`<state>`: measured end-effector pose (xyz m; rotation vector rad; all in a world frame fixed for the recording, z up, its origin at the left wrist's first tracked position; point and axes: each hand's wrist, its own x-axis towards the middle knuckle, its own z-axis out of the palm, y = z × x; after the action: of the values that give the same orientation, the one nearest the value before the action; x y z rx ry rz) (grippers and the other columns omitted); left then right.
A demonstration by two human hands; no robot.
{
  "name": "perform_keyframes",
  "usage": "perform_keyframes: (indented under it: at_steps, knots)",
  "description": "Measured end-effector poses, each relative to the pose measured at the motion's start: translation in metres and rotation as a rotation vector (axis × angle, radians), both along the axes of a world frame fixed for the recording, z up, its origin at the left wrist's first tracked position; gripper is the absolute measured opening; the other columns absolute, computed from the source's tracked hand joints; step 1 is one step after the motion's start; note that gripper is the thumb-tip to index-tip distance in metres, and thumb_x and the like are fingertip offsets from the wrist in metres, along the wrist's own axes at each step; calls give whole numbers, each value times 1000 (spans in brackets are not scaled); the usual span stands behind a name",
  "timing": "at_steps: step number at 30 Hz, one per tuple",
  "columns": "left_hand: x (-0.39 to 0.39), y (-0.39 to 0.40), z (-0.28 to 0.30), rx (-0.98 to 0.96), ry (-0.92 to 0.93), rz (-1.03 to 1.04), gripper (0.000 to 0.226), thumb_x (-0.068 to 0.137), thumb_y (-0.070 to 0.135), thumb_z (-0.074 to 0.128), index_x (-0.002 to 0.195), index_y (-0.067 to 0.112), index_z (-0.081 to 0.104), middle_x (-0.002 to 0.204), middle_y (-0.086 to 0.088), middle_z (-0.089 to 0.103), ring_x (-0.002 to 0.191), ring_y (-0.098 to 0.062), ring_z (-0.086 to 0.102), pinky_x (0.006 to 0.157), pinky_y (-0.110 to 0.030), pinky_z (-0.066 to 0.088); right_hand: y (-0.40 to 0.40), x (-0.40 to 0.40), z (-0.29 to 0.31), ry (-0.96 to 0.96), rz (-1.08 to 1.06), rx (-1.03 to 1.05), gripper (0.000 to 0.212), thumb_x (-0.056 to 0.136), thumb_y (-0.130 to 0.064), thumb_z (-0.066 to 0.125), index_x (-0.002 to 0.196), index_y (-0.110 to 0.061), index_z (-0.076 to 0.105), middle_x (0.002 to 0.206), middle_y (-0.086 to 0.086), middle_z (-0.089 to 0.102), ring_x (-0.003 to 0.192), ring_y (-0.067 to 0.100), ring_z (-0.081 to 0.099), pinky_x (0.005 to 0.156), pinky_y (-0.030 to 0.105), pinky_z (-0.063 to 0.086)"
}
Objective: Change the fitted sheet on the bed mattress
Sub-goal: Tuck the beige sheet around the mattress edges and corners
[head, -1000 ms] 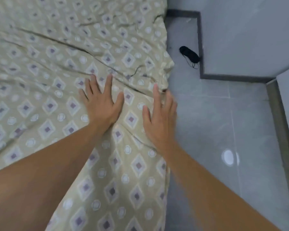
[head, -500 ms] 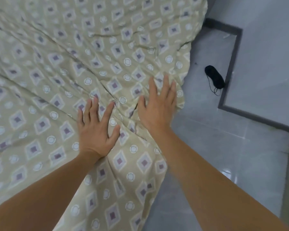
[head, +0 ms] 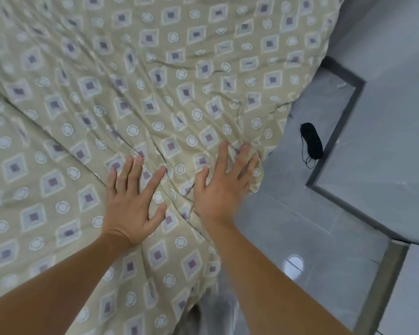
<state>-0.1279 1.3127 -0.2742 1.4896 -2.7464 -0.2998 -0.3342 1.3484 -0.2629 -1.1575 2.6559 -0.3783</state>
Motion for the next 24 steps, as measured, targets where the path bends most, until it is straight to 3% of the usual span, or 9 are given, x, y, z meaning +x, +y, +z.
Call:
perform_keyframes:
  at_steps: [7, 10, 13, 15, 17, 24]
  knots:
    - [-3, -3, 14, 32, 15, 0, 77, 93, 59, 40, 162, 24, 37, 174, -19, 9, 160, -40, 9, 123, -69, 16, -24, -34, 27, -75, 135, 142, 72, 99, -47, 47, 165, -38, 21, 175, 9, 1, 158, 47, 1, 125, 65, 18]
    - [-8, -4, 27, 50, -3, 26, 73, 92, 57, 43, 157, 24, 47, 170, -20, 22, 158, -41, 21, 122, -67, 19, -48, -70, 39, -18, 207, 182, 69, 92, -43, 53, 158, -37, 32, 167, 10, 23, 148, 46, 22, 121, 61, 28]
    - [-36, -24, 48, 89, 23, 137, 57, 91, 51, 46, 131, 17, 68, 144, -20, 48, 135, -41, 45, 110, -61, 30, -63, -93, 52, 13, 264, 214, 60, 88, -38, 57, 146, -35, 43, 144, 8, 41, 123, 39, 40, 106, 54, 40]
    - [-70, -44, 61, 123, 48, 112, 44, 92, 45, 50, 125, 19, 65, 138, -14, 48, 128, -36, 46, 105, -54, 32, -70, -108, 58, -10, 291, 194, 56, 89, -35, 55, 144, -30, 45, 130, 7, 46, 109, 34, 44, 97, 49, 44]
    - [-107, -68, 70, 176, 83, 53, 46, 94, 46, 52, 134, 23, 57, 146, -10, 43, 135, -34, 42, 107, -51, 33, -81, -129, 62, -52, 316, 180, 56, 88, -30, 54, 143, -26, 45, 123, 8, 47, 104, 33, 45, 91, 47, 45]
    - [-201, -115, 82, 279, -19, 40, 67, 94, 62, 37, 153, 31, 37, 160, -10, 29, 146, -33, 28, 112, -61, 32, -133, -206, 73, -181, 389, 294, 55, 91, -19, 57, 144, -29, 46, 139, 6, 35, 124, 33, 36, 104, 40, 38]
